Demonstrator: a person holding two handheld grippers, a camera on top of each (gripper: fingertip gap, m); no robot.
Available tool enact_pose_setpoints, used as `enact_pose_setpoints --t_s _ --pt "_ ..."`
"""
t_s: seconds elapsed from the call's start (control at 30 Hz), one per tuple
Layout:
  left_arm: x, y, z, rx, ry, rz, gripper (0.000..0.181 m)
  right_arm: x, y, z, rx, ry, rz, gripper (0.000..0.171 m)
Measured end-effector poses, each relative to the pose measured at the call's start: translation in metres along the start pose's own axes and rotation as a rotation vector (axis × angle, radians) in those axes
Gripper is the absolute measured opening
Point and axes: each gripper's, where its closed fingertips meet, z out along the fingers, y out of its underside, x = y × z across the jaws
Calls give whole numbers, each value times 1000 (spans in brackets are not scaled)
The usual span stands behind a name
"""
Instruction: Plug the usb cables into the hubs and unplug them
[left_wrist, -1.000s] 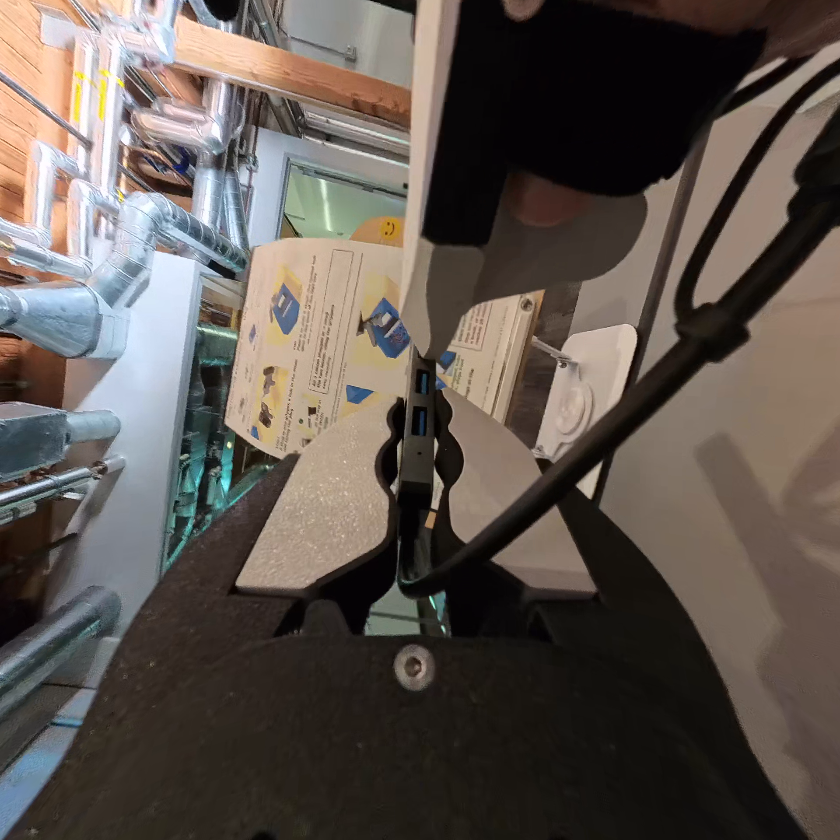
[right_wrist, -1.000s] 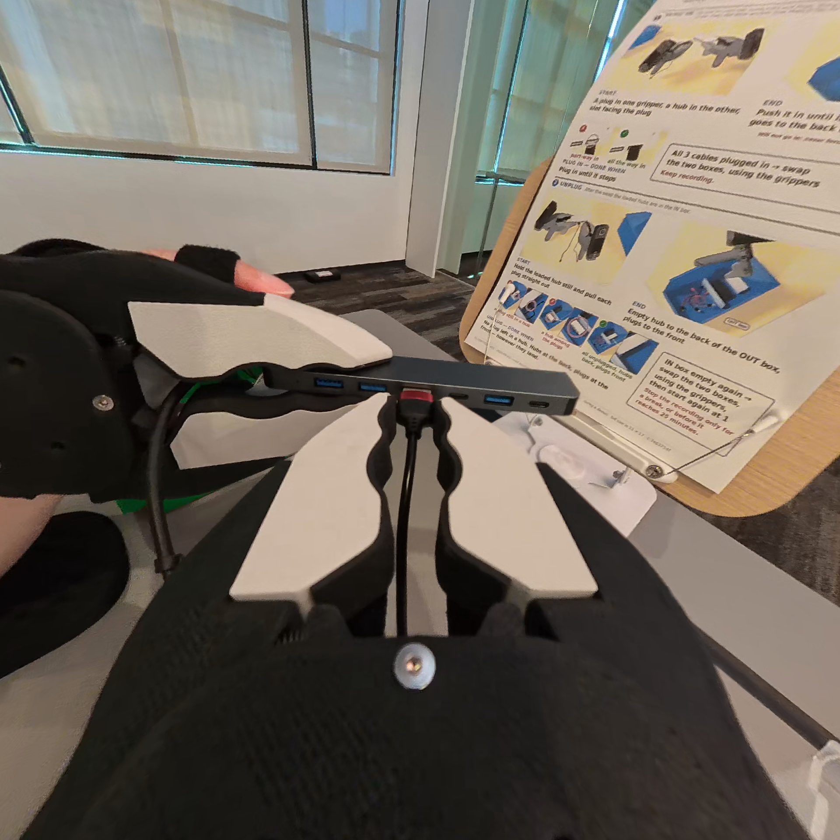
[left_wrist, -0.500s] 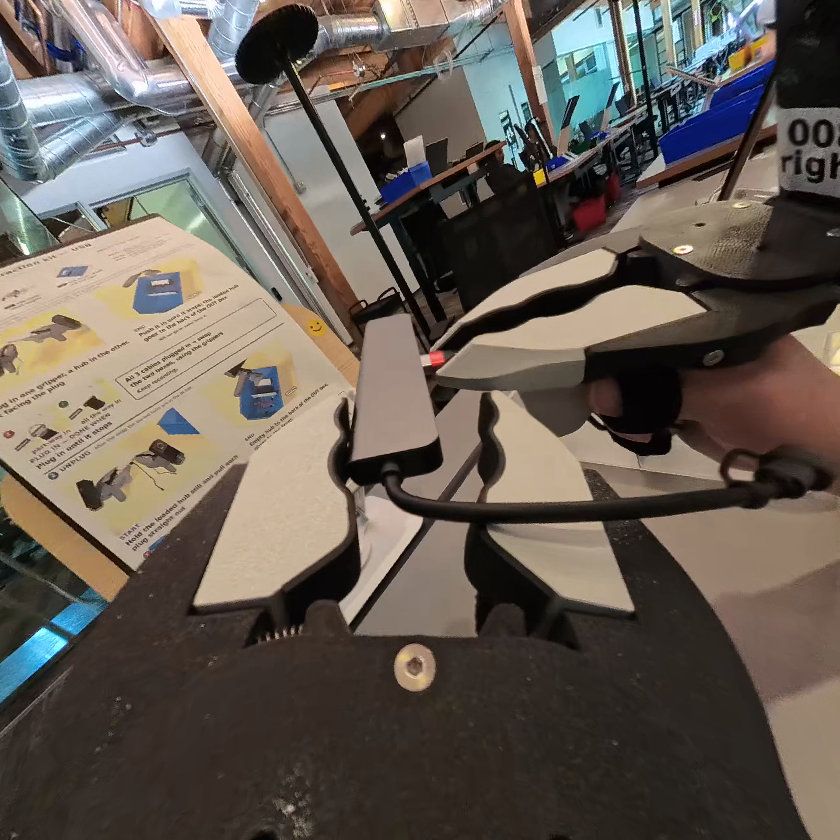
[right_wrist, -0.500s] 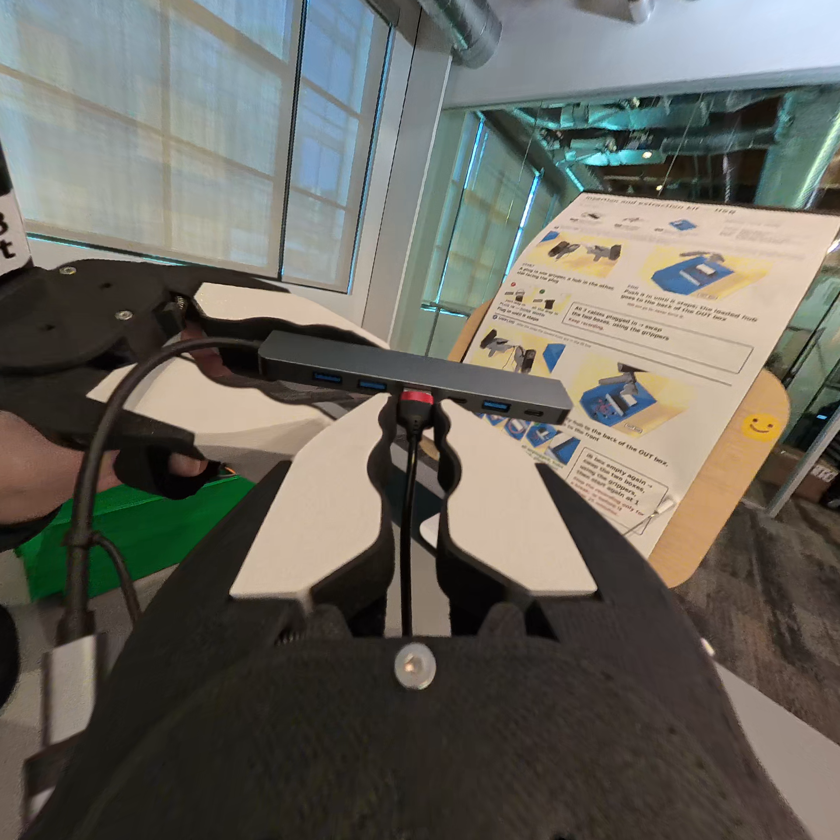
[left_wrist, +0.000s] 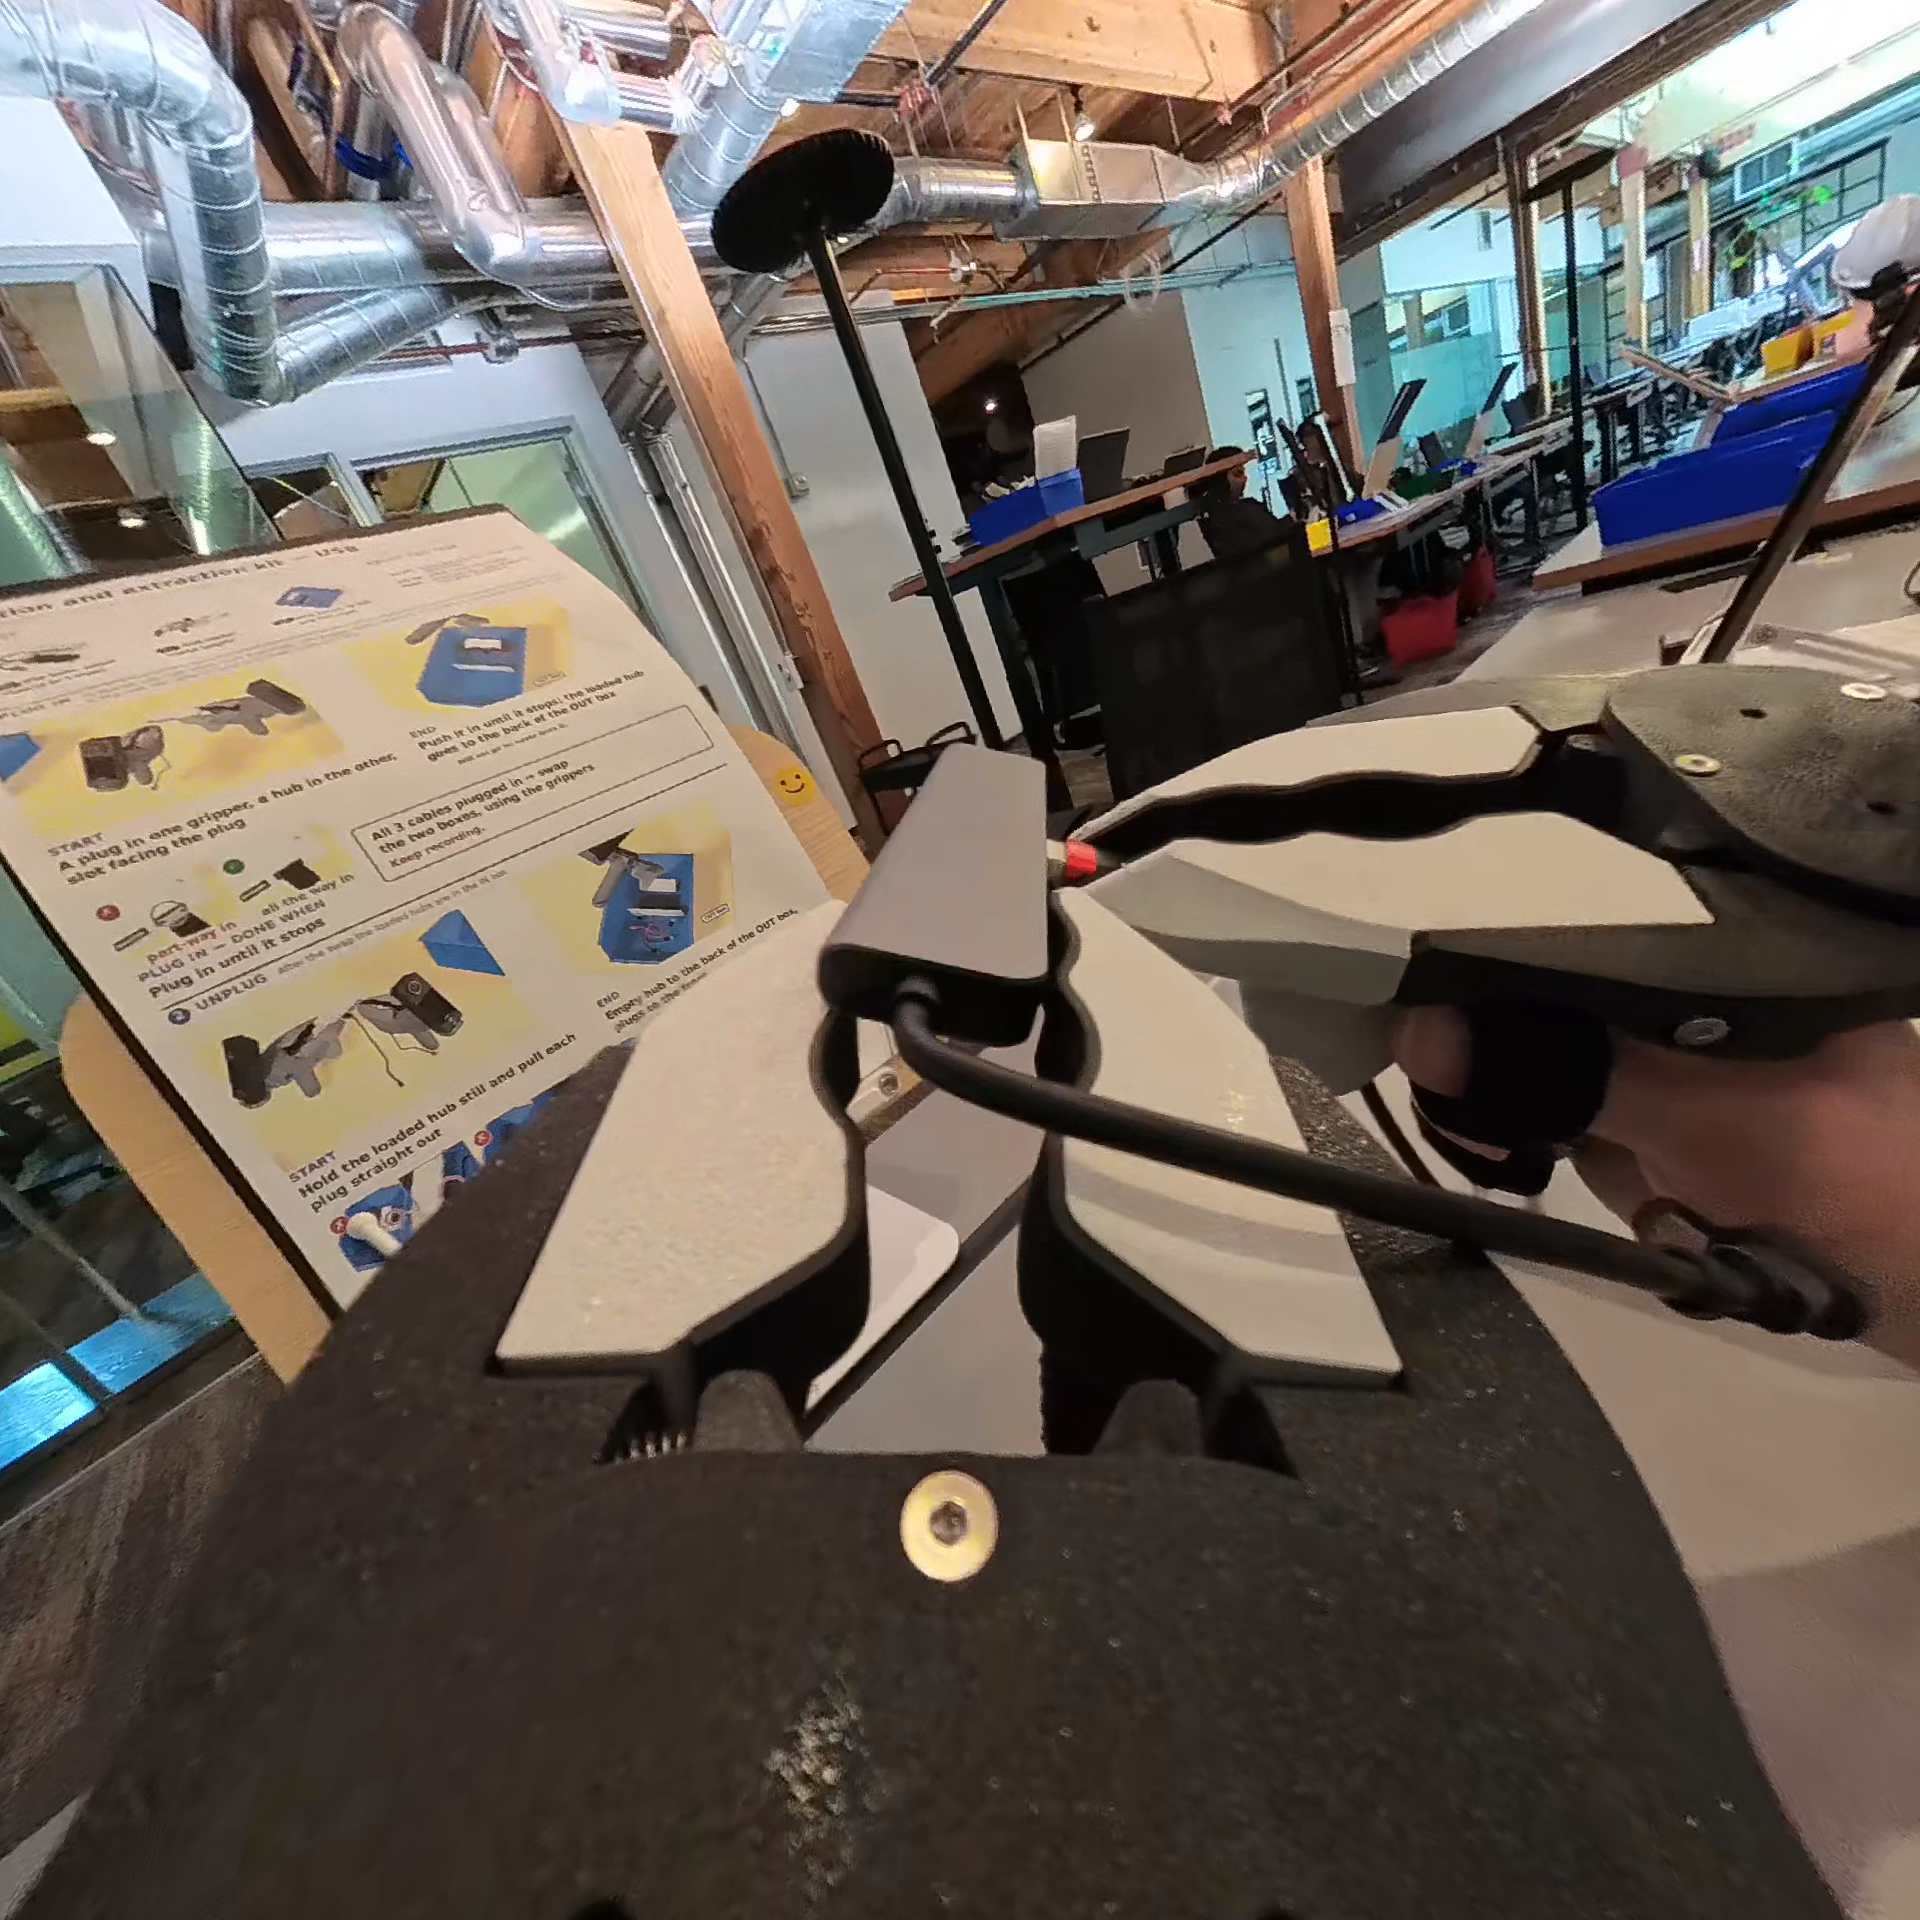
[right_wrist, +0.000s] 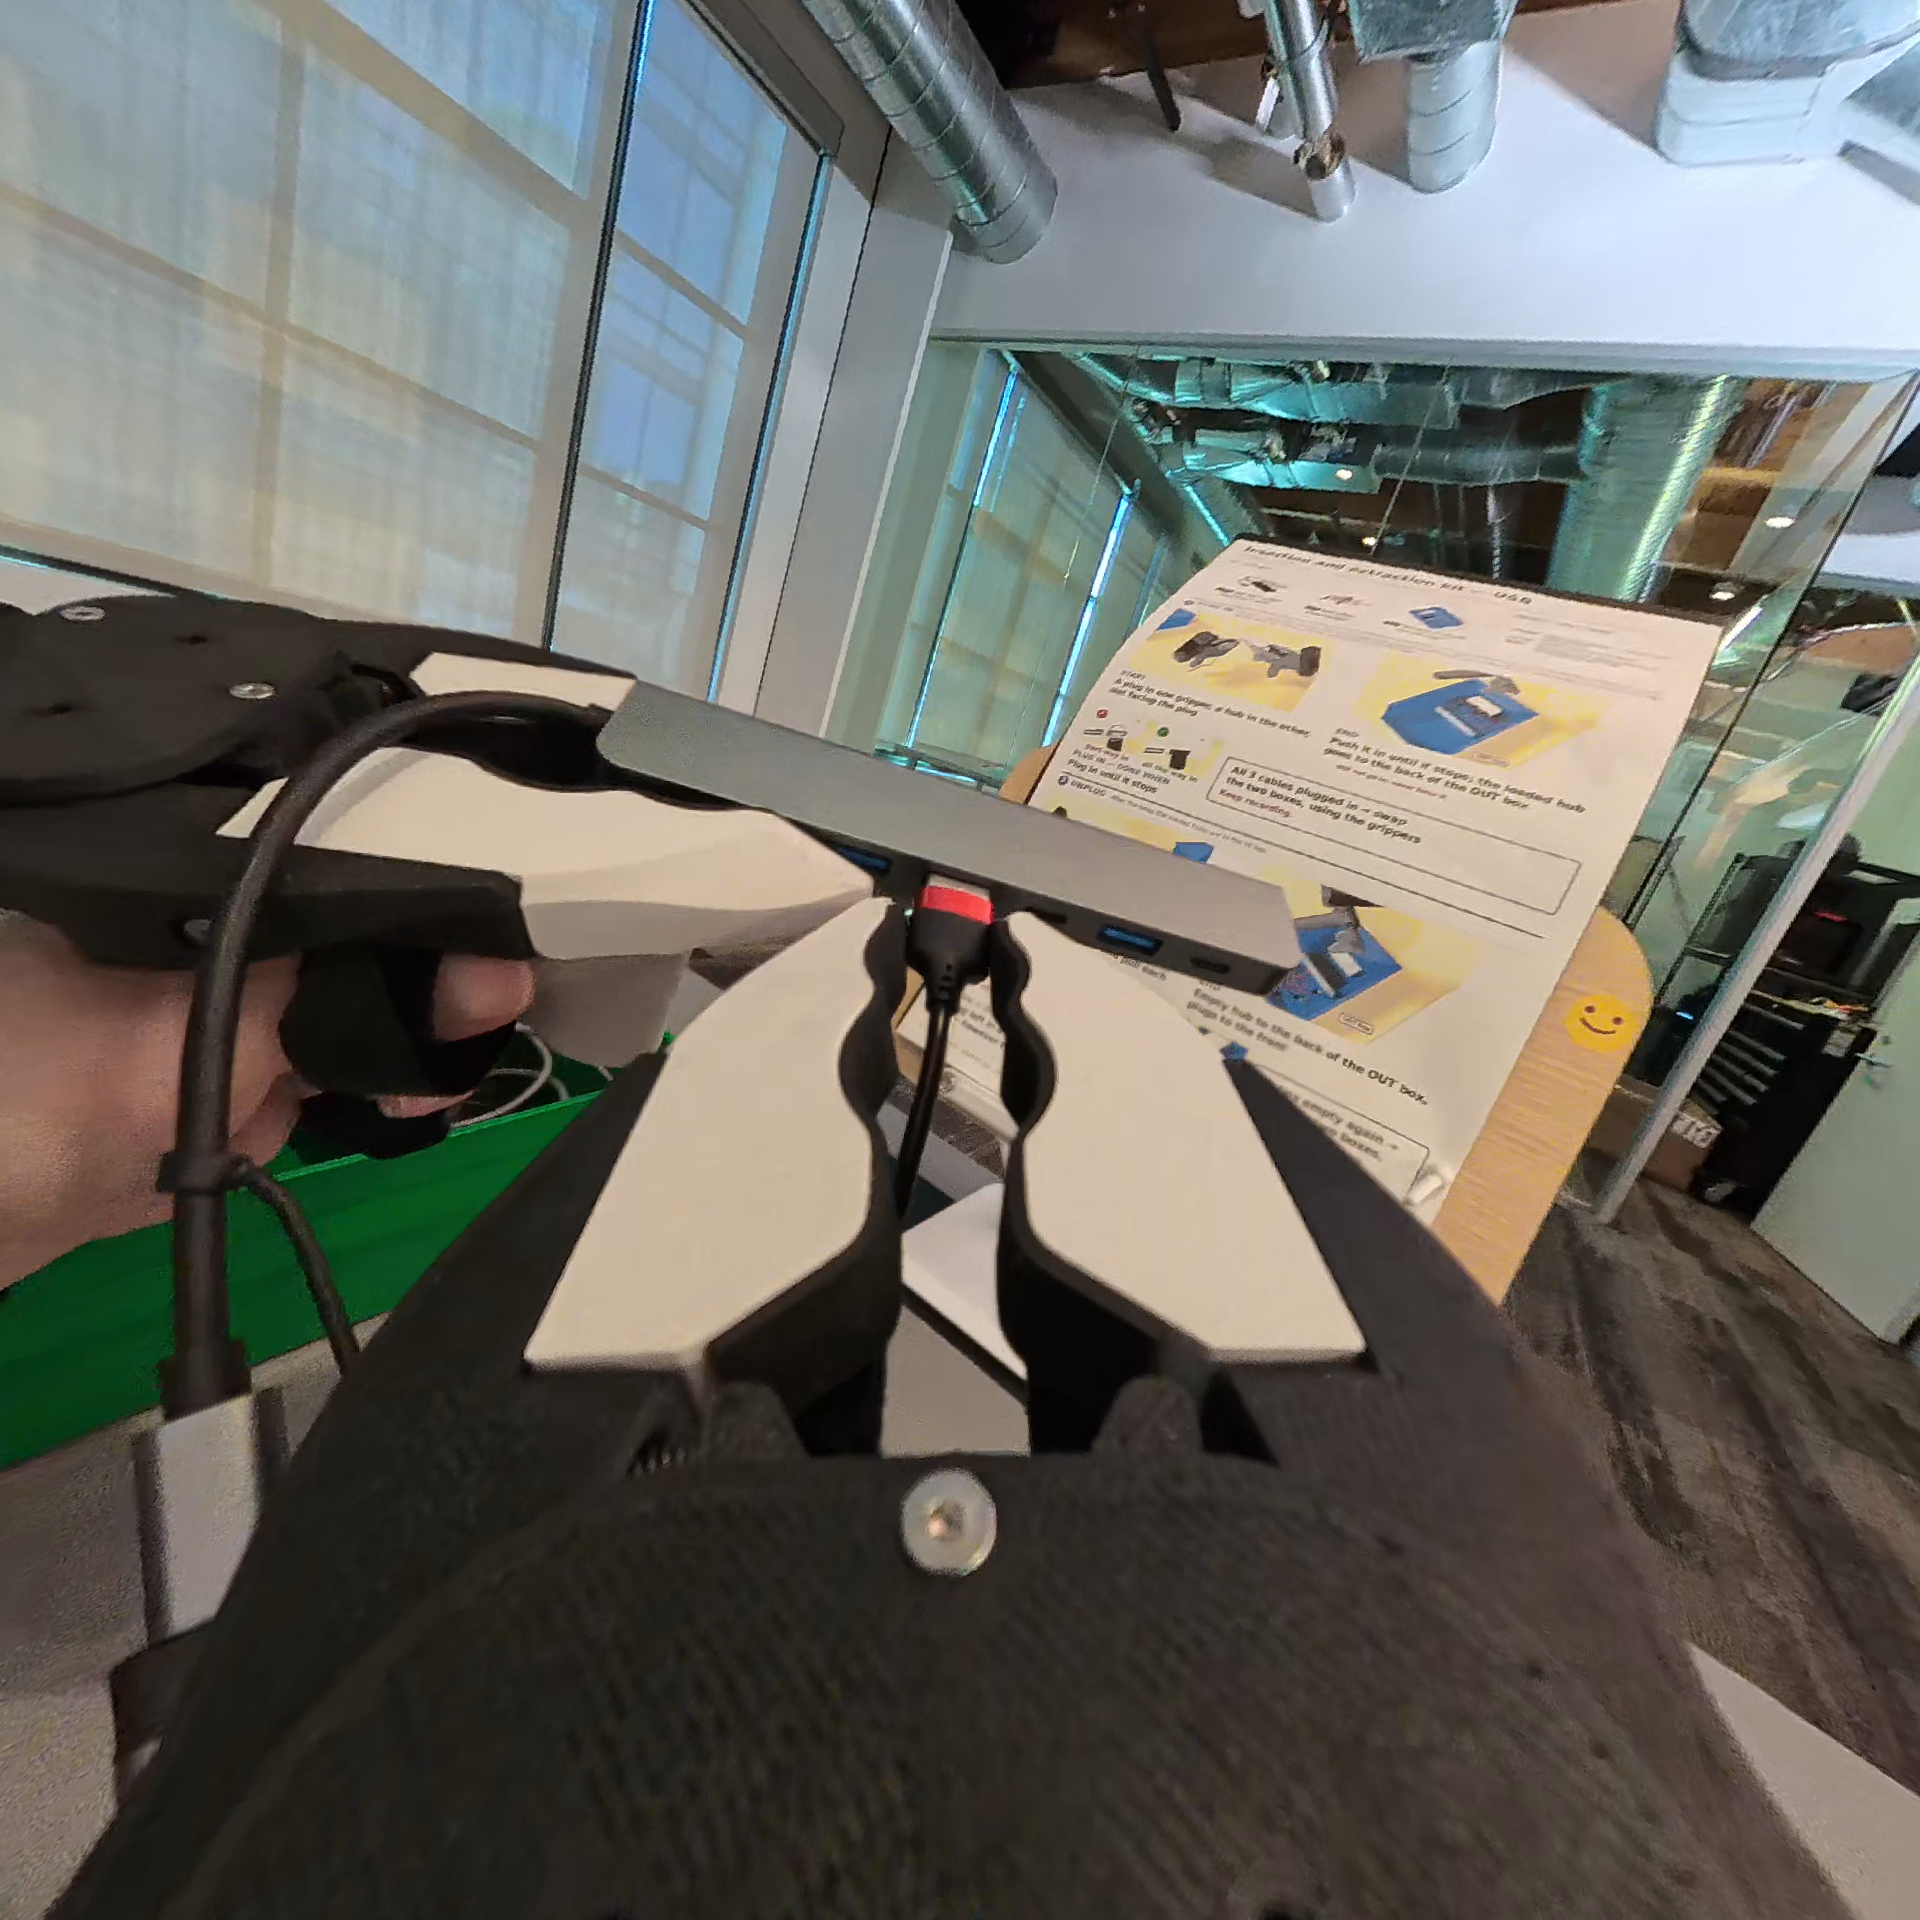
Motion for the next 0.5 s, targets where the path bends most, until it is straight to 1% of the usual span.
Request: enact_pose_setpoints --t_s 0.13,0.17,0.2,0.23,0.27,0.3,0.33,0.37,0.5 --pt "-1 -3 -1 15 -24 61 31 0 -2 0 13 -5 12 16" --pt "-3 -4 -2 19 -44 81 35 0 -2 0 11 -5 7 16" --pt "-8 -5 -3 23 -88 100 46 0 -2 0 10 -5 5 16" --pt "-12 -7 -4 30 -122 124 53 -1 -2 0 12 -9 7 16" --pt "-9 -8 -5 33 -115 146 49 -1 -2 0 9 -14 13 16" --pt "-4 -8 -4 31 -88 159 37 -1 -3 0 6 -18 18 16" --pt "0 -8 -4 32 -76 167 30 -1 -3 0 4 -19 21 16" --pt "0 -9 -4 35 -88 183 30 -1 -2 1 -2 -20 20 16" --pt "-9 -13 -8 65 -166 242 50 -2 -1 1 -26 -37 33 16"
